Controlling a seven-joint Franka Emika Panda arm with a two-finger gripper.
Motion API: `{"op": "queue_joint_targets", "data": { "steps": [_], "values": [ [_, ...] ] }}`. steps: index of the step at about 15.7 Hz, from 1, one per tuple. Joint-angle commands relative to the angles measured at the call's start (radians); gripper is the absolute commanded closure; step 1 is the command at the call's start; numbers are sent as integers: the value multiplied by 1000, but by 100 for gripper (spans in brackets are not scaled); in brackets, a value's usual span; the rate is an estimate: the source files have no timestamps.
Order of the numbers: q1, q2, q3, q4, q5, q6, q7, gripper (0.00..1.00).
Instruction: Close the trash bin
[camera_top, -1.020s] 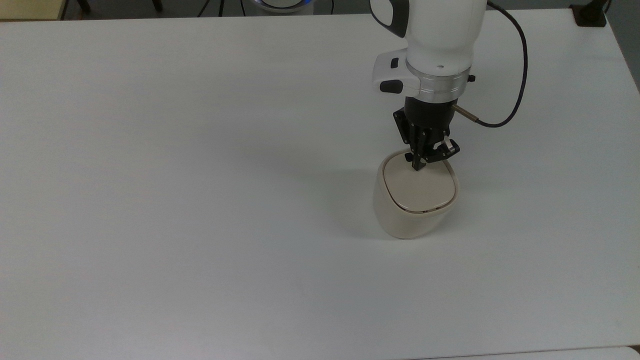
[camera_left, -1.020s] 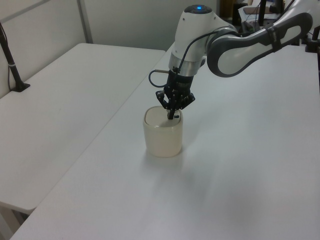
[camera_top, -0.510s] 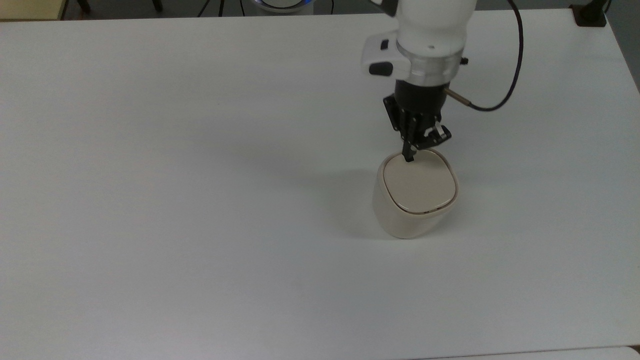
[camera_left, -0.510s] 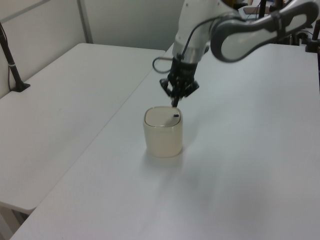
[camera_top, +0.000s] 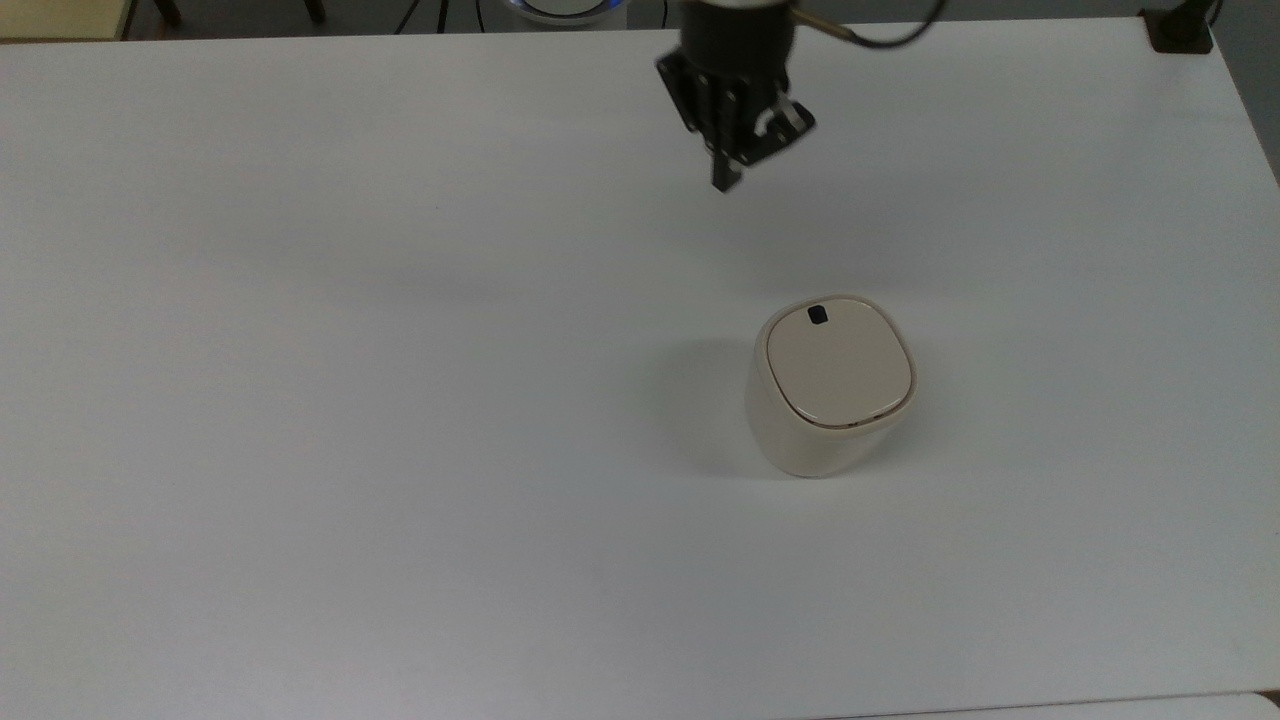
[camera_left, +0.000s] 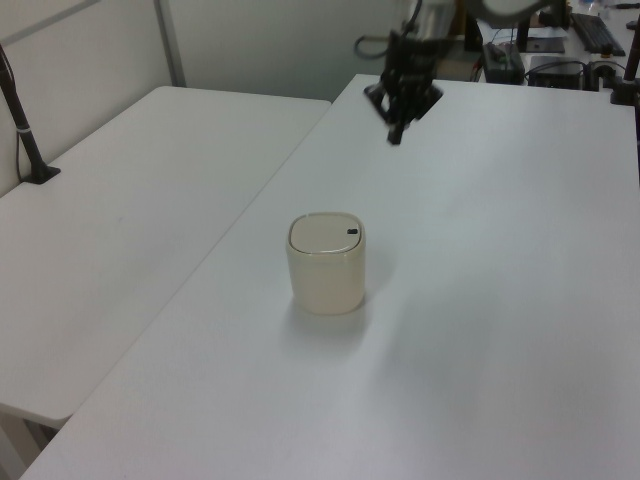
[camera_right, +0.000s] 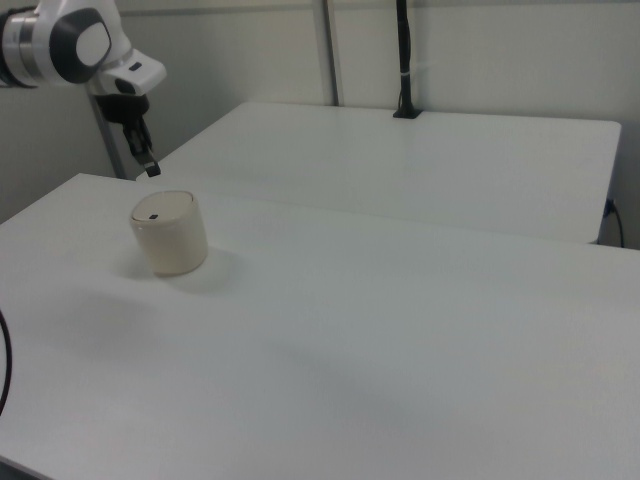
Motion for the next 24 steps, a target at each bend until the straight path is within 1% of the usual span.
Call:
{"op": "queue_joint_targets", "data": {
  "steps": [1,3,5,6,8,9,11,14,17,18,19,20,21,22,24],
  "values": [
    [-53,-150,-6,-107,25,-69,-138,100],
    [-82,-204,-9,-150,26,-87,-216,100],
    [-138,-232,-9,-160,28,-130,-299,100],
    [-155,-240,-9,-161,29,-145,-333,100],
    [-206,-272,-9,-189,52,-145,-403,100],
    [-218,-296,-9,-207,66,-145,-449,100],
    [-222,-312,-39,-221,77,-150,-537,100],
    [-220,-292,-46,-219,69,-138,-641,100],
    [-228,-269,-49,-210,62,-126,-806,100],
    [-229,-257,-49,-200,60,-103,-840,95],
    [-229,-247,-55,-189,43,-87,-857,87],
    [-220,-232,-70,-184,-1,-83,-864,72],
    [-217,-230,-81,-169,-45,-83,-867,35],
    [-214,-230,-98,-166,-70,-84,-868,0],
    [-212,-230,-118,-147,-90,-93,-890,0]
  ]
}}
